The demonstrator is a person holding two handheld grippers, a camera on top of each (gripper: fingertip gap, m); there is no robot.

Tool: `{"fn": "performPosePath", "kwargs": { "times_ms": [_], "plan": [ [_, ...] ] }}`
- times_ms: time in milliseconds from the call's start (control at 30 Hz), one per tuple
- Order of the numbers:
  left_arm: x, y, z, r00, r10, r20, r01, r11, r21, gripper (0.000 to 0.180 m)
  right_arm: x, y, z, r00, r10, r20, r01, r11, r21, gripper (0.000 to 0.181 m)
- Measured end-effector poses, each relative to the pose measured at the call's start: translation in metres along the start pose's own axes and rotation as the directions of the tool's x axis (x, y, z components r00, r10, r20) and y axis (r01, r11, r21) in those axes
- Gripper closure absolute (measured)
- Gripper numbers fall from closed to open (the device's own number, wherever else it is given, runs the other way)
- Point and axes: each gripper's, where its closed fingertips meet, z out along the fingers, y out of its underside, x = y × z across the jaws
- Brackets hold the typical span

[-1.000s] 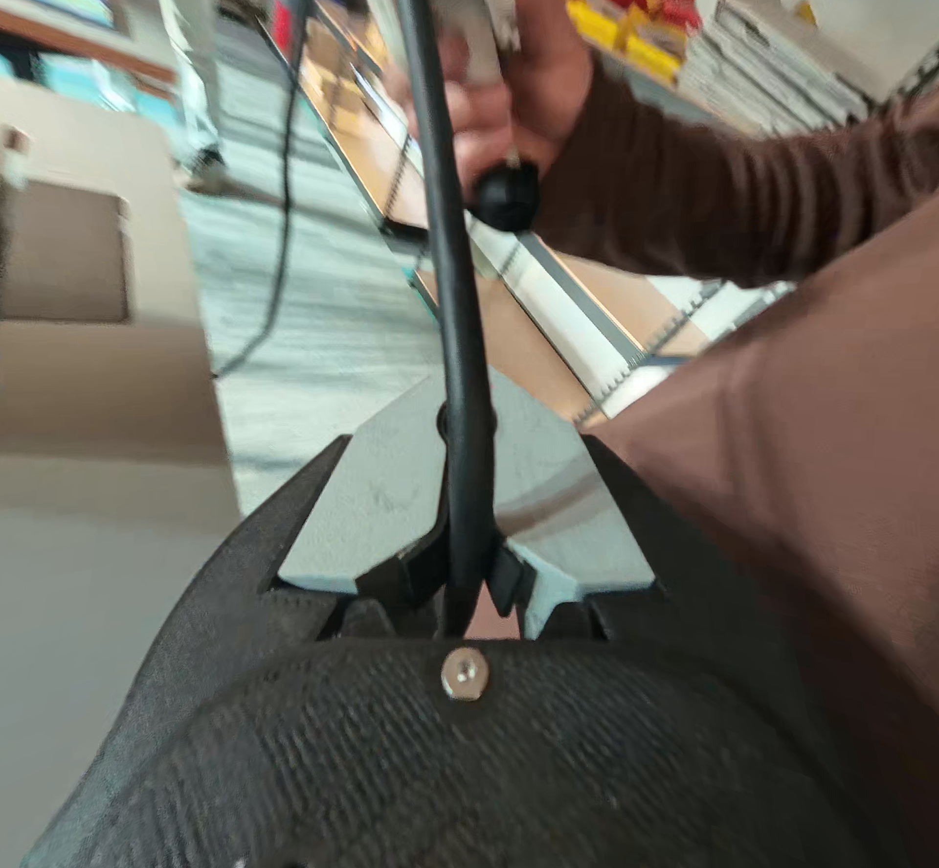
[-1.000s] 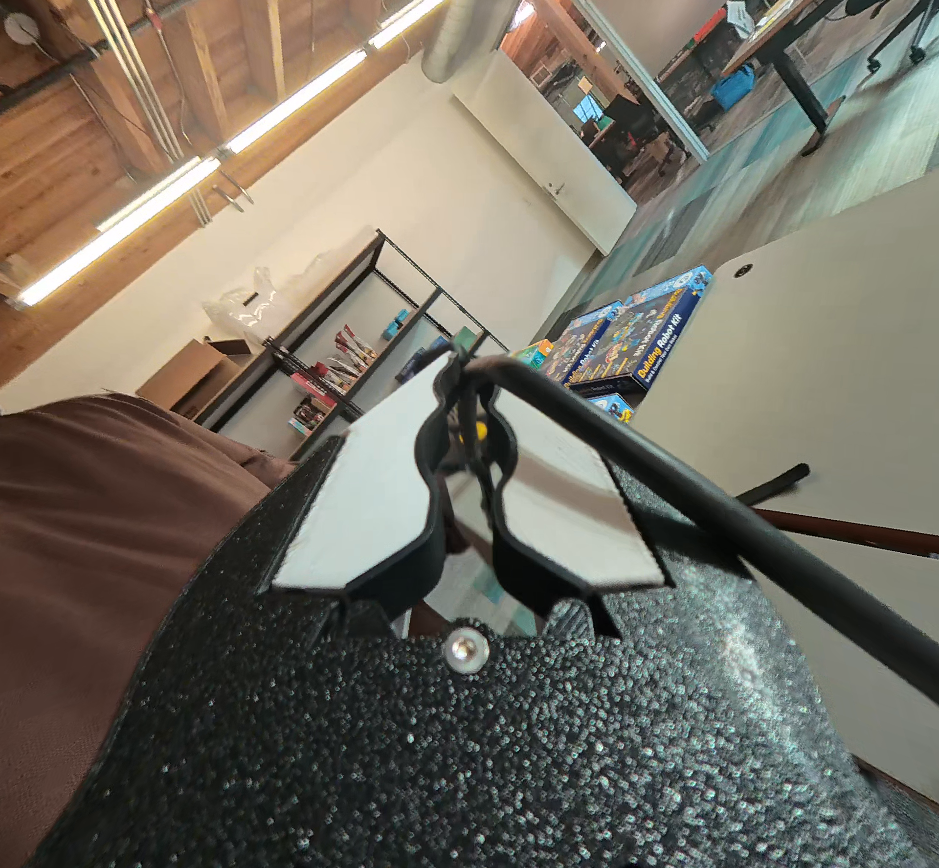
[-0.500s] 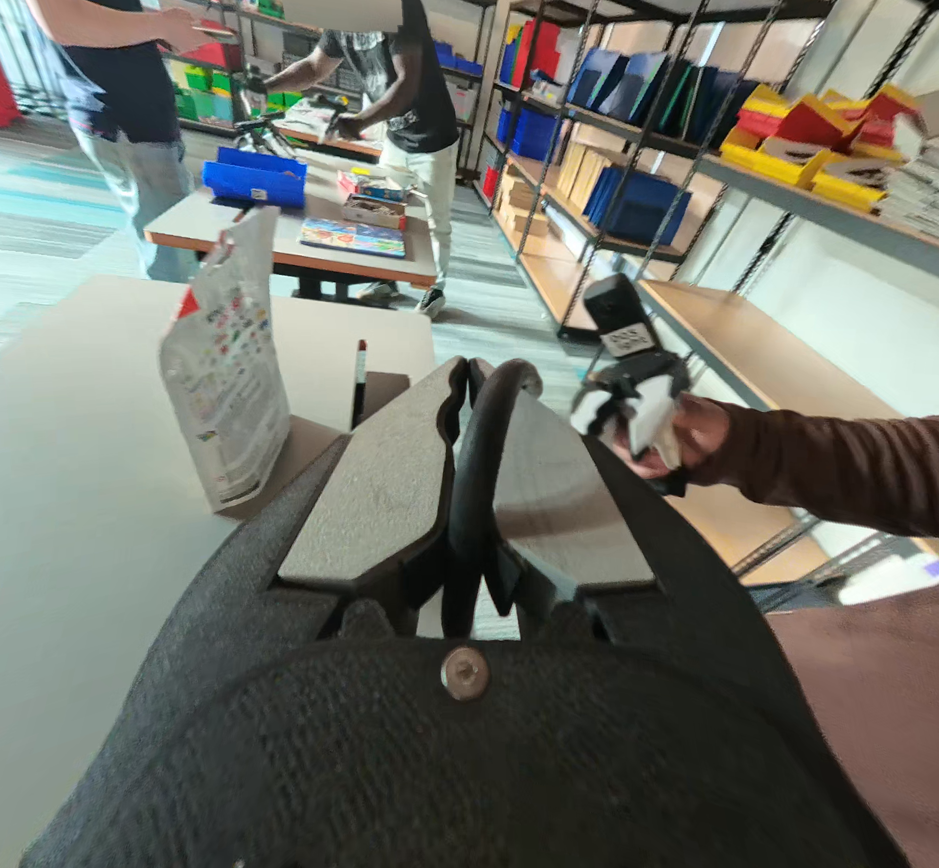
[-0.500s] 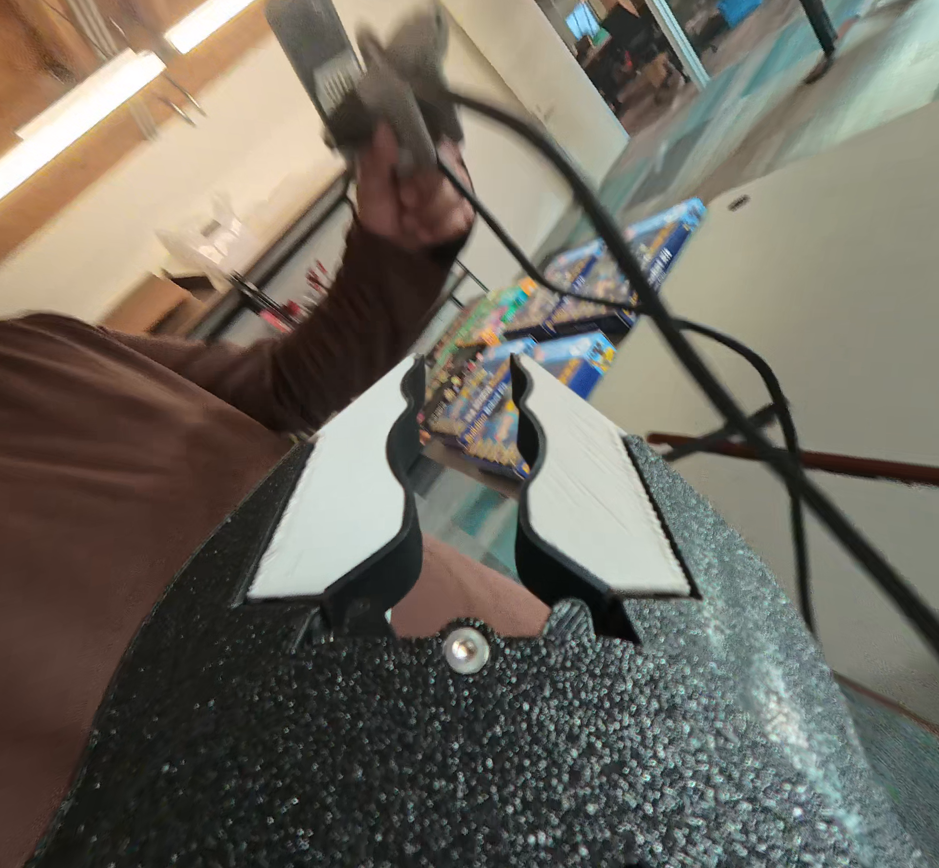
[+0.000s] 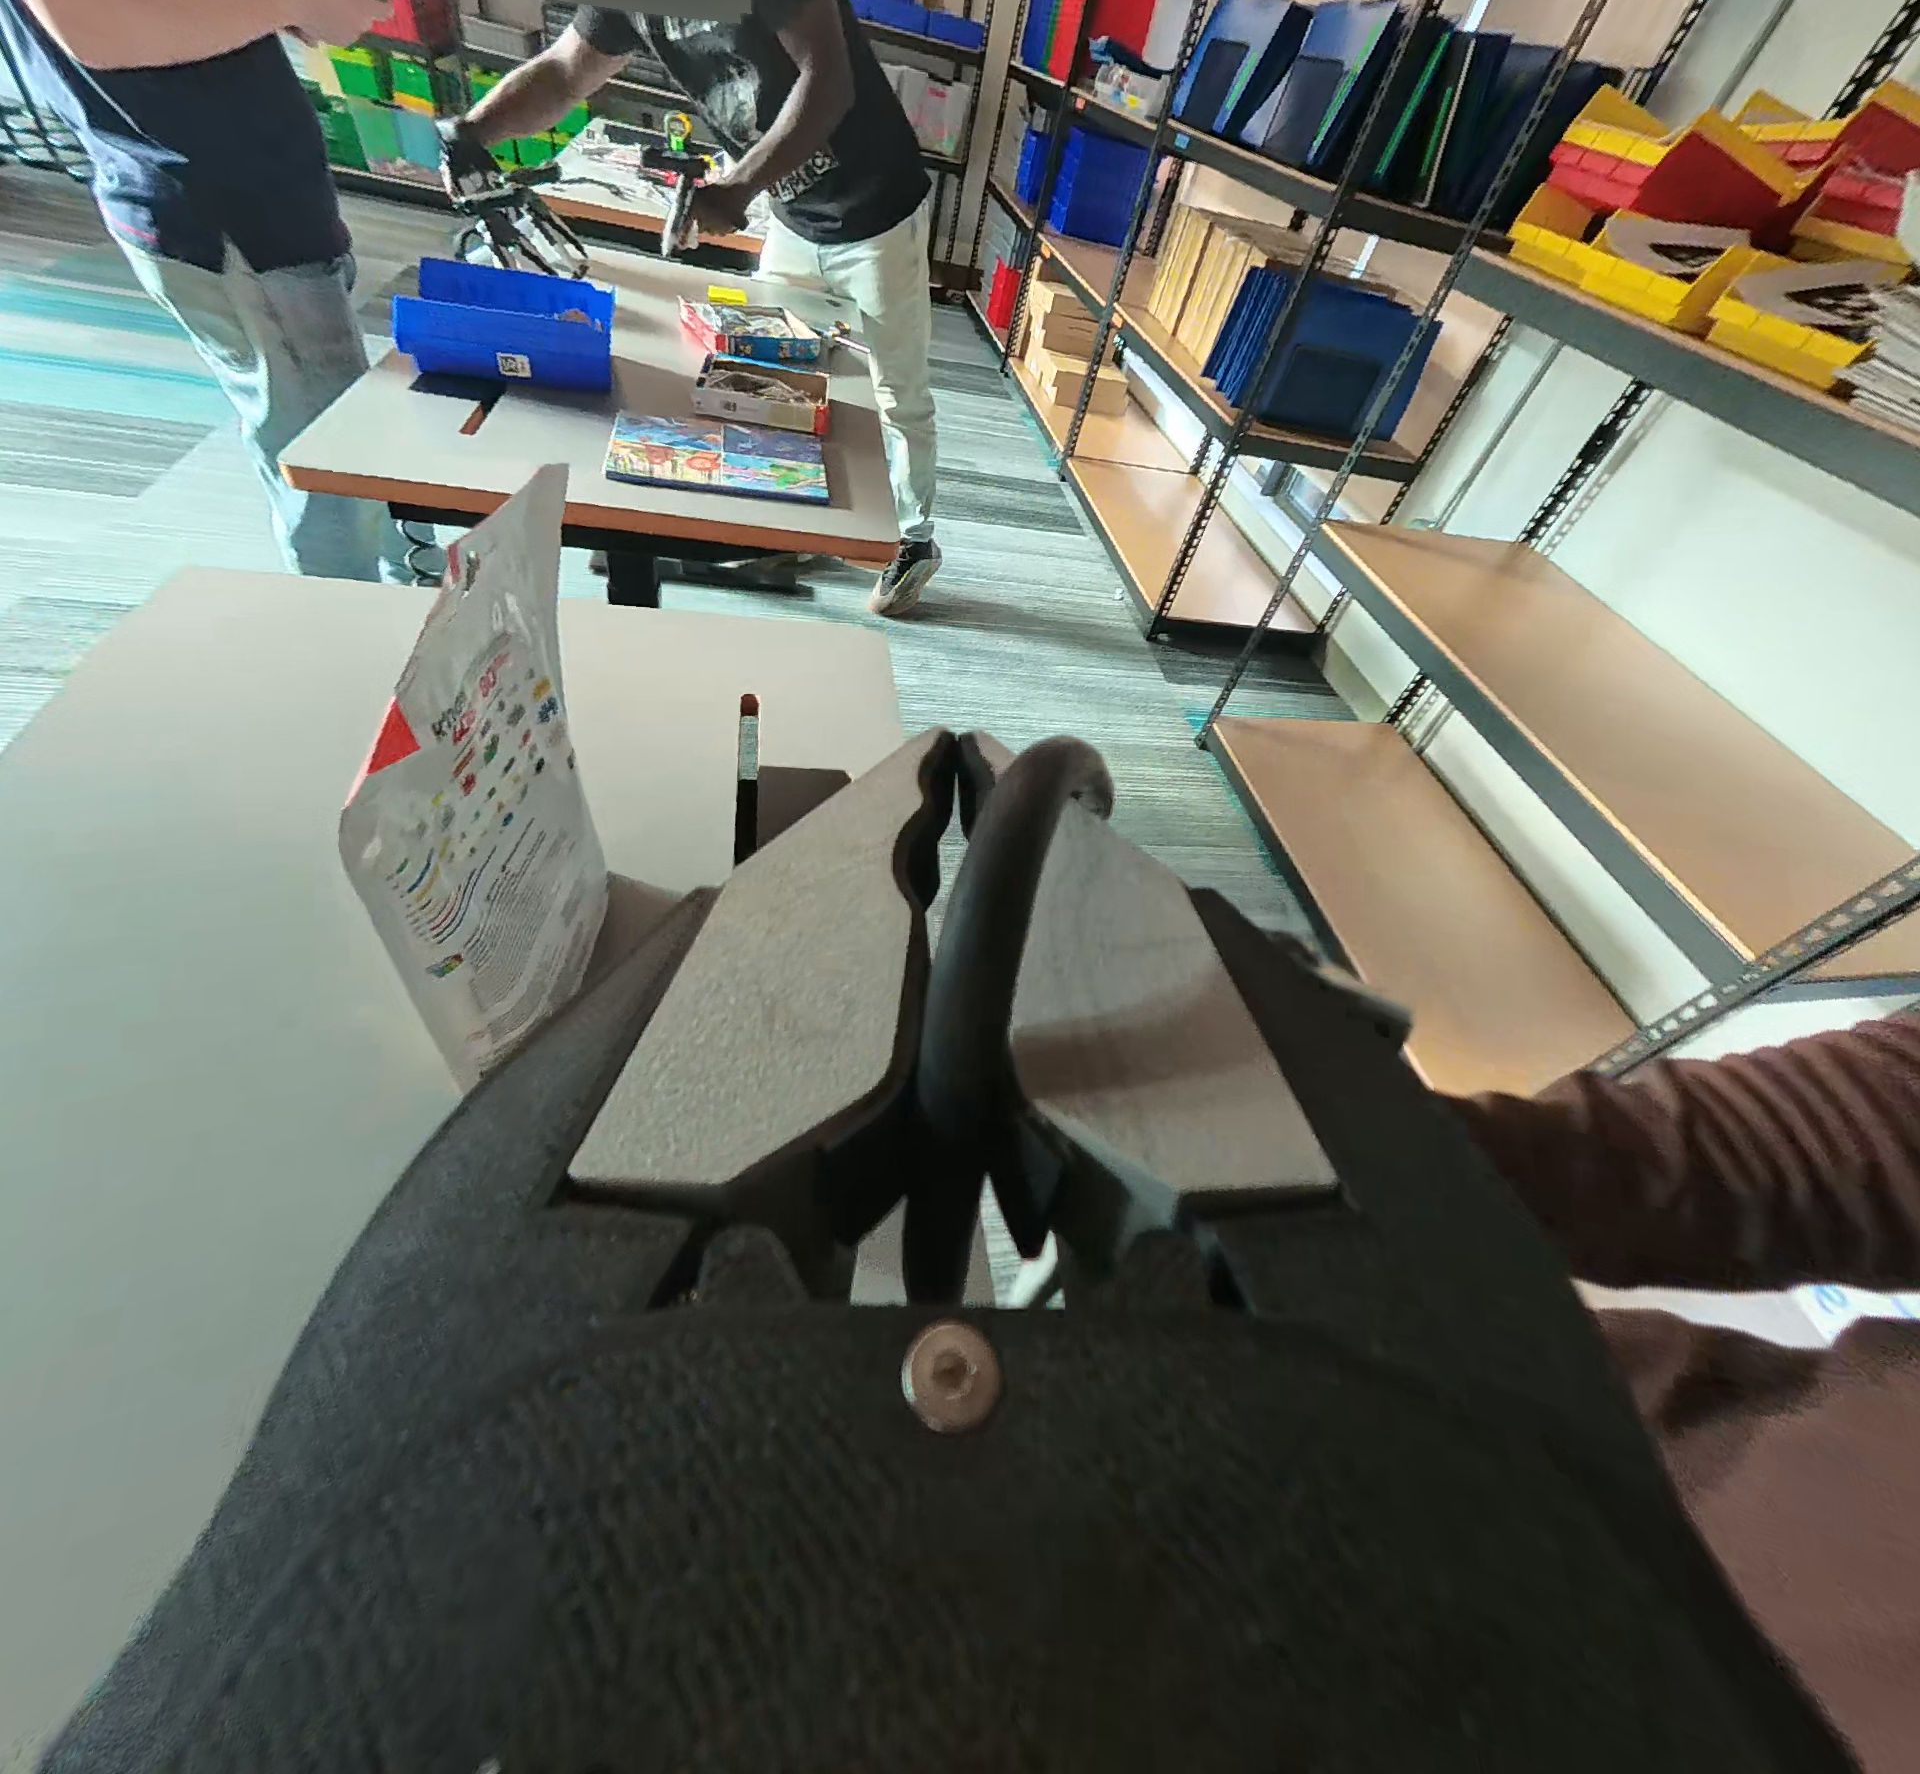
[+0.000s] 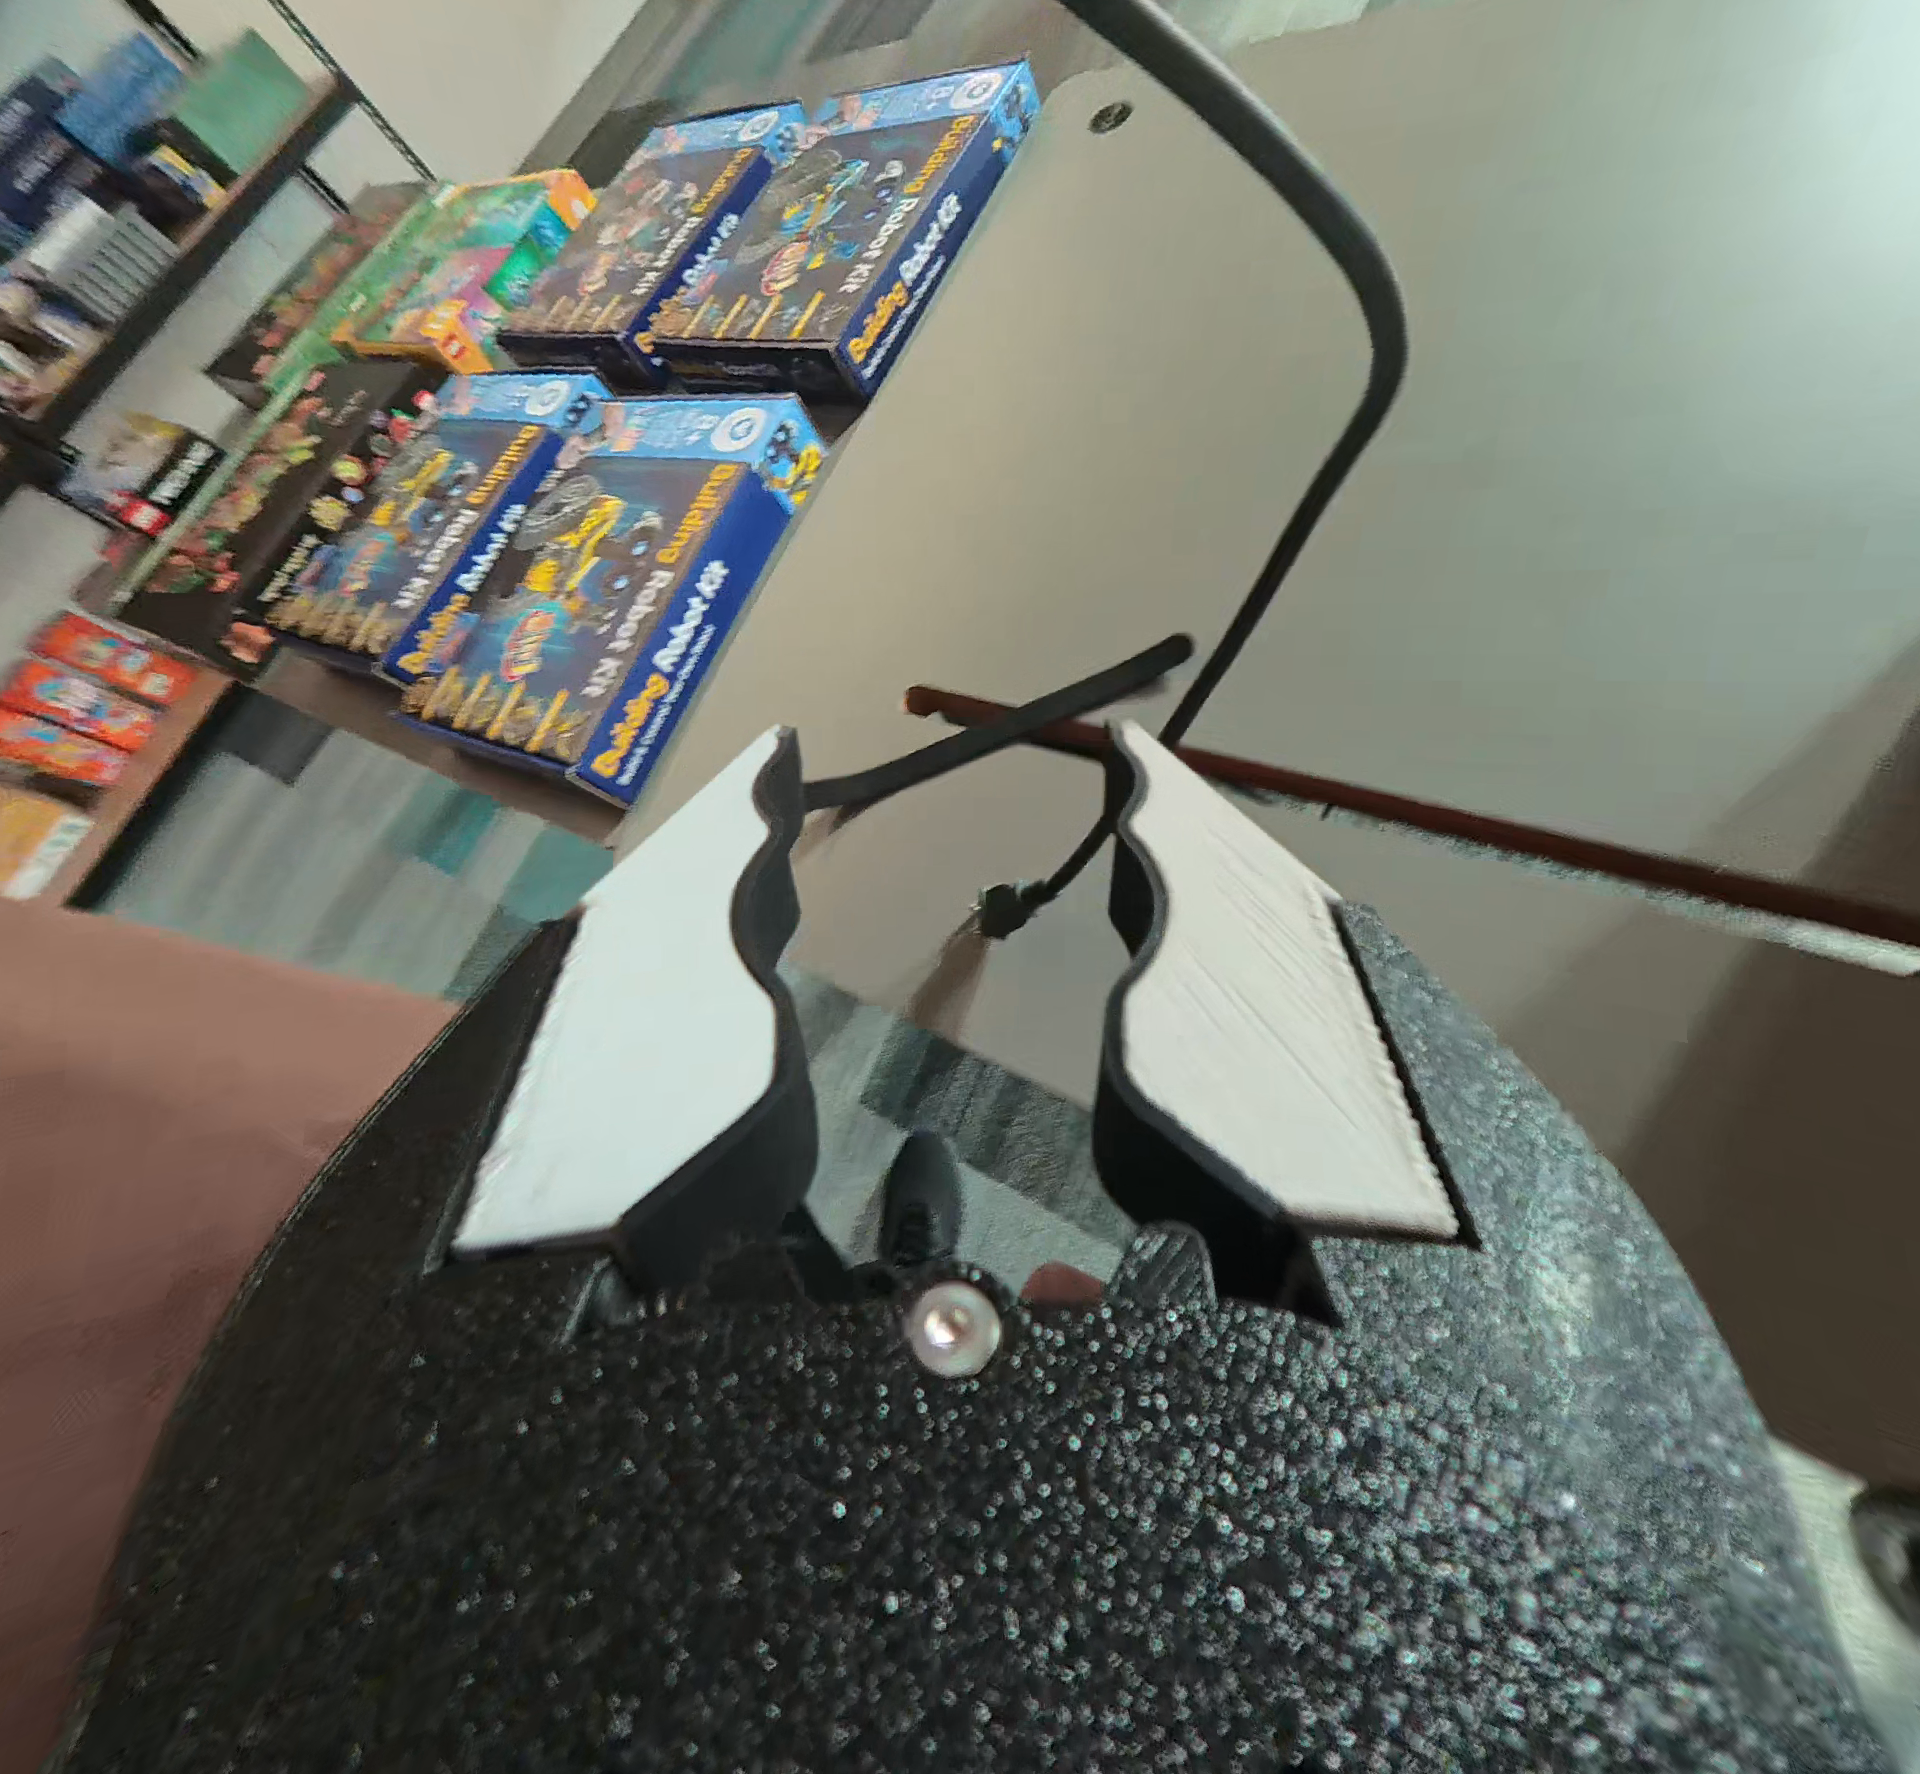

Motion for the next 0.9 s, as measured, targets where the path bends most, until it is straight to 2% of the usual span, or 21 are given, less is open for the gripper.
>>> {"fn": "performPosePath", "kwargs": {
  "times_ms": [133,200,267,300,367,500,600,667,733,767,833,900],
  "plan": [
    [-0.003,-0.014,0.015,1.0,0.003,-0.019,-0.003,1.0,0.002,0.18,0.042,-0.026,0.027,0.997,-0.059,-0.045,0.058,0.998,-0.026,0.106],
    [-0.004,-0.019,0.024,1.0,0.003,-0.025,-0.003,1.0,0.005,0.18,0.065,-0.043,0.038,0.997,-0.065,-0.031,0.065,0.998,-0.018,0.111],
    [-0.003,-0.025,0.032,0.999,-0.005,-0.035,0.006,1.0,0.024,0.18,0.087,-0.06,0.046,0.997,-0.071,-0.021,0.071,0.997,-0.009,0.124],
    [-0.004,-0.027,0.035,0.999,0.003,-0.037,-0.002,0.999,0.034,0.18,0.096,-0.068,0.049,0.996,-0.088,-0.016,0.088,0.996,-0.007,0.137],
    [-0.009,-0.028,0.041,1.0,0.028,-0.011,-0.027,0.999,0.029,0.18,0.113,-0.084,0.05,0.985,-0.17,-0.013,0.17,0.985,-0.002,0.181],
    [-0.029,-0.021,0.039,0.992,0.074,0.105,-0.073,0.997,-0.014,0.18,0.137,-0.12,0.044,0.935,-0.345,-0.079,0.347,0.938,0.004,0.181],
    [-0.041,0.006,0.03,0.984,0.062,0.167,-0.056,0.998,-0.042,0.18,0.155,-0.146,0.032,0.839,-0.509,-0.193,0.516,0.857,-0.021,0.181],
    [-0.052,0.02,0.025,0.981,0.043,0.19,-0.039,0.999,-0.026,0.18,0.148,-0.14,0.038,0.812,-0.571,-0.122,0.569,0.82,-0.059,0.181],
    [-0.075,0.028,0.016,0.968,0.031,0.247,-0.035,0.999,0.012,0.18,0.13,-0.097,0.055,0.82,-0.568,0.072,0.571,0.8,-0.185,0.181],
    [-0.085,0.027,0.01,0.966,-0.006,0.258,-0.013,0.997,0.072,0.18,0.124,-0.075,0.061,0.823,-0.557,0.115,0.567,0.787,-0.245,0.179],
    [-0.101,0.018,-0.005,0.958,-0.04,0.283,-0.011,0.984,0.176,0.18,0.122,-0.048,0.066,0.793,-0.609,0.022,0.583,0.747,-0.318,0.158],
    [-0.112,0.018,-0.012,0.951,-0.004,0.31,-0.05,0.985,0.168,0.18,0.09,-0.021,0.065,0.778,-0.628,0.016,0.601,0.737,-0.309,0.162]
  ]
}}
